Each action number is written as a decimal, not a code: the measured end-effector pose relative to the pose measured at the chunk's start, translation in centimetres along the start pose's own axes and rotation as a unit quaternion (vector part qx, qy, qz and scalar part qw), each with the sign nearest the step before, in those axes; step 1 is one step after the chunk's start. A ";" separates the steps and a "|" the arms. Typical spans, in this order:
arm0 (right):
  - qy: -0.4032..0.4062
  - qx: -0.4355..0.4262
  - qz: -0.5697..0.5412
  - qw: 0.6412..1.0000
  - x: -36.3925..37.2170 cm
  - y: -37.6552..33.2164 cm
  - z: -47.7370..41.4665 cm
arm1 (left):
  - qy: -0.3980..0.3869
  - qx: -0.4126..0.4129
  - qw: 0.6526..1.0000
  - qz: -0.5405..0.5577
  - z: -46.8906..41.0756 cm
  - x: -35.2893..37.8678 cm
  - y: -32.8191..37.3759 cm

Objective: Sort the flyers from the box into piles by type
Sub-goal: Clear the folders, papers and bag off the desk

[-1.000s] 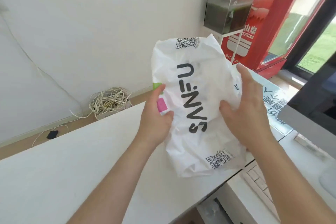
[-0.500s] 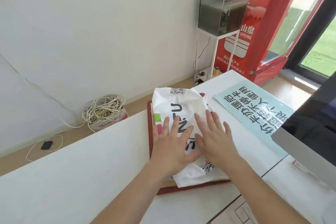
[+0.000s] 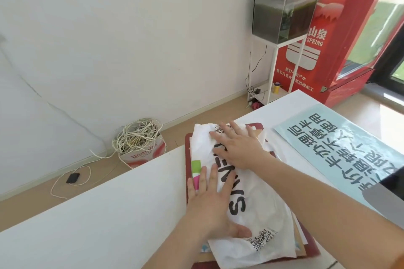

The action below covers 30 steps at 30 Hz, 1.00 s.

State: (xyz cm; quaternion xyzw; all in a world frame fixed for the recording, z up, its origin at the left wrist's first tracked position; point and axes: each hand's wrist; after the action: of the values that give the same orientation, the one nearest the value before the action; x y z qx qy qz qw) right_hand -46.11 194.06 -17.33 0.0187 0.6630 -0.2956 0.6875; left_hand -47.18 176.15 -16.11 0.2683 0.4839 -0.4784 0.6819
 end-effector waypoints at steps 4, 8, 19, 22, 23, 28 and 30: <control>0.019 0.036 -0.061 0.997 1.3 1.3 -1.1 | 0.159 0.035 0.987 -0.008 1.0 2.8 -0.9; 0.066 0.026 -0.079 0.994 1.6 1.1 -1.0 | 0.218 0.058 0.974 -0.001 1.6 4.2 -1.1; 0.154 0.097 -0.150 0.972 -3.2 1.0 5.6 | 0.148 -0.075 0.986 -0.020 -3.8 -3.6 -0.5; 0.060 0.274 -0.206 0.938 -2.8 1.6 10.2 | 0.085 -0.079 0.990 0.081 -4.1 -2.9 -1.4; 0.033 0.302 -0.238 0.922 -2.3 1.9 11.1 | 0.123 -0.090 0.981 0.123 -3.5 -2.7 -1.9; 0.038 0.310 -0.382 0.870 -2.0 2.1 11.9 | 0.143 -0.167 0.932 0.288 2.1 0.4 -3.4; 0.055 0.313 -0.387 0.865 -2.3 2.0 11.5 | 0.078 -0.162 0.910 0.374 2.8 1.2 -2.5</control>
State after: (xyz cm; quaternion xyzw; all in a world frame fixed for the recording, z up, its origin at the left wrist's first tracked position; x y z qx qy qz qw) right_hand -34.80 191.78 -14.55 -0.0091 0.5262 -0.7287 0.4383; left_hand -48.25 172.37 -15.92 0.3521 0.4708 -0.0803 0.8049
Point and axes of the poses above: each hand's wrist, its own z-axis away from the middle knuckle, its own x-axis out of the palm, y = z × x, and after that the axes turned 15 degrees about -z, right-handed
